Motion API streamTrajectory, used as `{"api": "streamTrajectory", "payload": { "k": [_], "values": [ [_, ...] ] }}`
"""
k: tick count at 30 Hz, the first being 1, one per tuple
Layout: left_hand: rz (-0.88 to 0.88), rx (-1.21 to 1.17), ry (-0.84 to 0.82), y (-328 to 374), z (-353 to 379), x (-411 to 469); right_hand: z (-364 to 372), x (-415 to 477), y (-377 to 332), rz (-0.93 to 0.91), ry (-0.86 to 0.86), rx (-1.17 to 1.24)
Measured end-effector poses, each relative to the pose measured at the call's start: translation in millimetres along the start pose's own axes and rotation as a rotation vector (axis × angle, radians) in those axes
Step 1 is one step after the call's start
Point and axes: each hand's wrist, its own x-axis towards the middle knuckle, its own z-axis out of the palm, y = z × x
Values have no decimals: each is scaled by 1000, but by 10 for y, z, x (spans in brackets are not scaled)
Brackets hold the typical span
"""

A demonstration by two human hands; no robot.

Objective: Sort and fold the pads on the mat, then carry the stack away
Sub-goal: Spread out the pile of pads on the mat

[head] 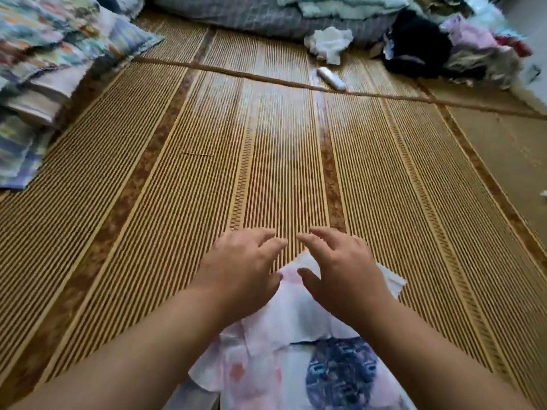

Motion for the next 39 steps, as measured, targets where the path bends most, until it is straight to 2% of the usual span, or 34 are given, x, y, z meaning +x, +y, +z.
{"api": "streamTrajectory", "payload": {
  "k": [6, 19, 25, 30, 34, 39],
  "values": [
    [22, 81, 59, 72, 56, -163, 26, -256, 64, 9, 125, -36],
    [115, 144, 123, 868, -659, -1608, -743, -1769, -474, 9, 145, -36],
    [52, 137, 81, 868, -654, -2176, -748, -2284, -566, 4, 147, -30],
    [6, 101, 38, 732, -447, -2192, -456, -2220, -572, 6, 103, 36],
    [-67, 14, 0, 593, -200, -1903, -174, -1821, -555, -11, 36, 101],
    [-133, -63, -43, 343, -47, -1370, -22, -1156, -319, 68, -17, 187]
  ]
}}
